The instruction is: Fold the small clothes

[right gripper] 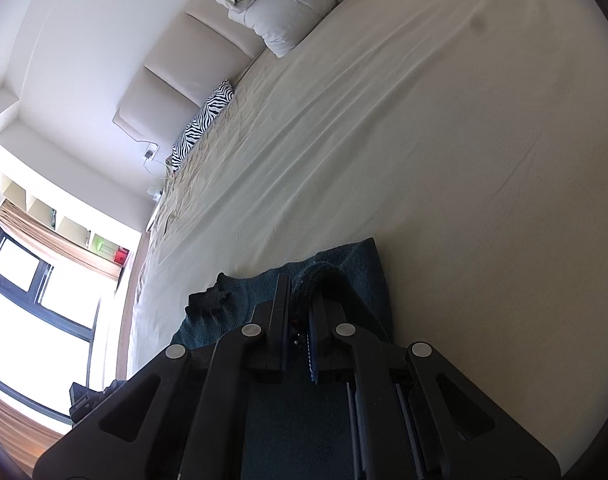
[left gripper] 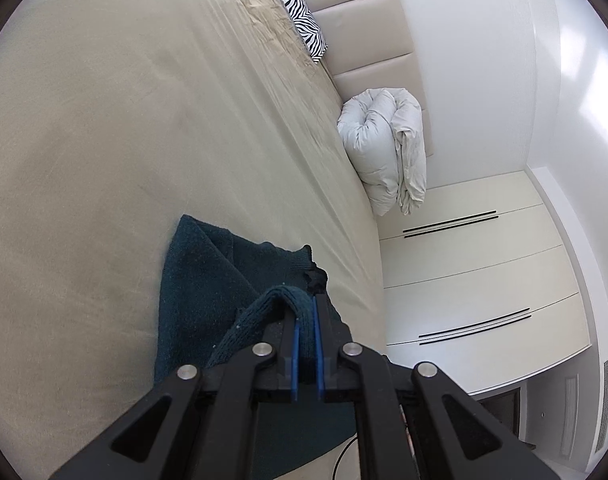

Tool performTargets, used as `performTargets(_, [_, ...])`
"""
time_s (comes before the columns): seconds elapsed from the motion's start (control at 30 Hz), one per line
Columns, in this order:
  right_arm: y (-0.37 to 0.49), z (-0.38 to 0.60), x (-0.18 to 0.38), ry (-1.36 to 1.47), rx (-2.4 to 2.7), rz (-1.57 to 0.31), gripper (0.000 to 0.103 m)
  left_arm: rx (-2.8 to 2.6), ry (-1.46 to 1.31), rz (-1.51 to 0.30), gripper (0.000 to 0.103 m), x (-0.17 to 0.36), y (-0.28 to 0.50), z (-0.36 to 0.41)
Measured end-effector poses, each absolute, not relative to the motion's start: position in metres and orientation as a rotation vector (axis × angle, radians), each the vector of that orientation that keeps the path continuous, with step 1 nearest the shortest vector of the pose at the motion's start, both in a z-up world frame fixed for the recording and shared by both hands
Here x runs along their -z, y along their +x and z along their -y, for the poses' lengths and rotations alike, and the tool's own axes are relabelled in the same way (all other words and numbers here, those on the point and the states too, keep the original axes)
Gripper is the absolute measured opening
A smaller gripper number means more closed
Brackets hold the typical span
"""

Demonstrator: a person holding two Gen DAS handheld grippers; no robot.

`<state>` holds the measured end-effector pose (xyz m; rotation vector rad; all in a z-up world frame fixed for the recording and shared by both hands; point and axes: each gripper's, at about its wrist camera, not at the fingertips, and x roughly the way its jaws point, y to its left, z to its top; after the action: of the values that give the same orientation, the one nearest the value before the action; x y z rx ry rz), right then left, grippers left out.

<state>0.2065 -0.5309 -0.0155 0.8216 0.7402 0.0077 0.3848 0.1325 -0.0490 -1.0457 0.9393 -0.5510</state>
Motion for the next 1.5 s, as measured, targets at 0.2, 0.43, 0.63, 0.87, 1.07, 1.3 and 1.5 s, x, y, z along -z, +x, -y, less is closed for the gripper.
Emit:
performTargets(0.2, [0.236,0.533,0.037,0.823,0.016,-0.772,0.006,0.519,-1.038,-0.969,0.007,0.070,0.402,-0.131])
performTargets(0.43, [0.258,0.534,0.053,0.812,0.038,-0.791,0.006,0.492,-1.033,-0.982,0.007,0.084,0.411,-0.133])
performTargets(0.63, [0.277,0.534,0.063,0.804,0.072,-0.820,0.039,0.428,-1.017,-0.951,0.065,0.083,0.411,-0.139])
performTargets(0.87, [0.256,0.534,0.042,0.772,0.048,-0.746,0.069,0.436,-0.861,-0.930,0.065,0.057,0.378,-0.132])
performTargets(1.07, [0.217,0.518,0.040,0.641,0.067,-0.812,0.068,0.396,-0.698,-0.950,0.065,0.058,0.335,-0.116])
performTargets(1.3, [0.173,0.503,0.064,0.544,0.064,-0.893,0.061,0.318,-0.506,-0.998,0.058,0.072,0.302,-0.101])
performTargets(1.5, [0.140,0.497,0.082,0.521,0.054,-0.924,0.039,0.280,-0.403,-1.004,0.055,0.075,0.286,-0.089])
